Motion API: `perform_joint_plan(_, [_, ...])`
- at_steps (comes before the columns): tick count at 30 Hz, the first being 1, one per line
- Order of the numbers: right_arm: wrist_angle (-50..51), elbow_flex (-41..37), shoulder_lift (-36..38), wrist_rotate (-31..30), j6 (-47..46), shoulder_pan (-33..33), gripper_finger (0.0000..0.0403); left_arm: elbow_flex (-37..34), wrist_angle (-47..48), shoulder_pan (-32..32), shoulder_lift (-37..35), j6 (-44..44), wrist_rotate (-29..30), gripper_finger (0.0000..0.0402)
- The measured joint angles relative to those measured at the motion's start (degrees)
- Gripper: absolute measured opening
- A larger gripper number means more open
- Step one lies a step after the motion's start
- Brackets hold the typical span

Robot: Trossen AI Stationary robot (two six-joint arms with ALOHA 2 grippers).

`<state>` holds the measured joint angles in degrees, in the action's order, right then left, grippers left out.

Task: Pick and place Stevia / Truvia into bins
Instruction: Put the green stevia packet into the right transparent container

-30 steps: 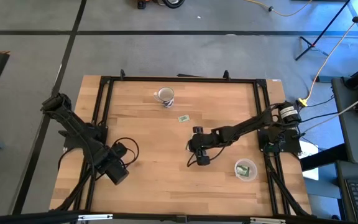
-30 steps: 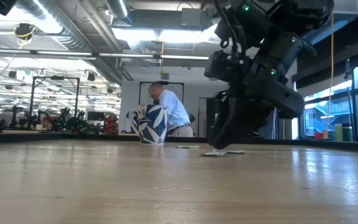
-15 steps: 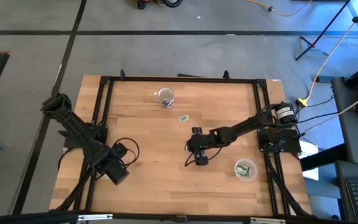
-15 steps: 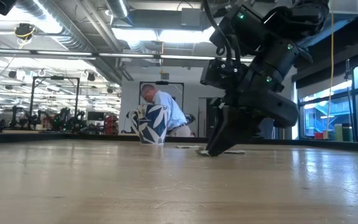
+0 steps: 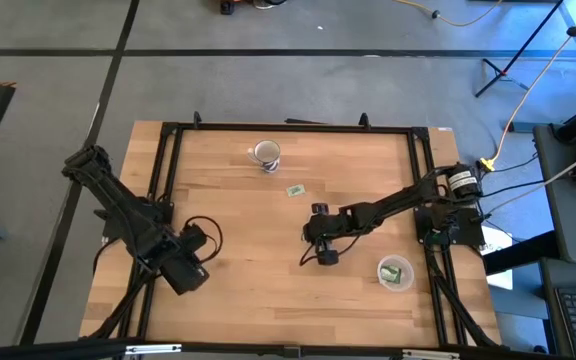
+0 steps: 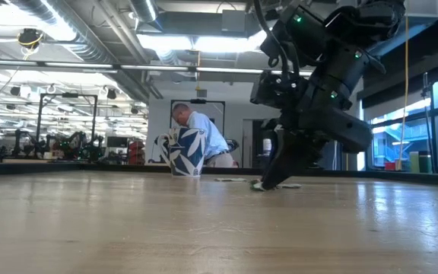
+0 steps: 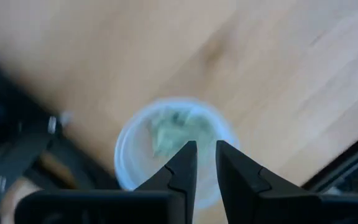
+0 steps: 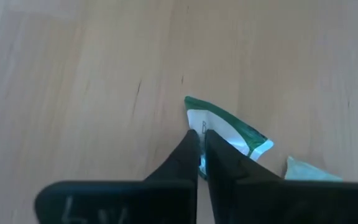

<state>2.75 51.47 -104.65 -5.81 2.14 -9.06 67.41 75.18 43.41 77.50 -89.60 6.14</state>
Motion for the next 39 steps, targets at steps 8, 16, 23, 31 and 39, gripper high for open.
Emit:
perform_joint_plan(8, [7.0, 2.5, 3.3, 0.1, -2.0, -1.1, 0.0015, 3.0, -3.7, -0.7, -0.2, 13.8, 23.6, 0.0047])
perform_joint_plan(16, [28.8, 11.8, 9.1, 4.2, -12.9, -7.0, 0.0018, 2.4, -13.9, -5.7, 0.0, 30.5, 29.1, 0.0043])
perform_joint_plan(23, [46.0, 14.1, 14.6, 7.6, -37.1, -18.1, 0.0019, 0.5, -26.0, -12.4, 0.3, 47.5, 25.4, 0.0042])
perform_joint_plan(31, [59.5, 14.0, 16.4, 2.7, -66.8, -33.1, 0.0020, 0.5, -36.6, -19.9, 2.1, 61.8, 16.1, 0.0039])
perform_joint_plan(39, [66.6, 9.3, 16.3, -1.2, -85.6, -40.5, 0.0020, 0.4, -49.5, -26.8, 9.0, 73.0, 3.1, 0.0040])
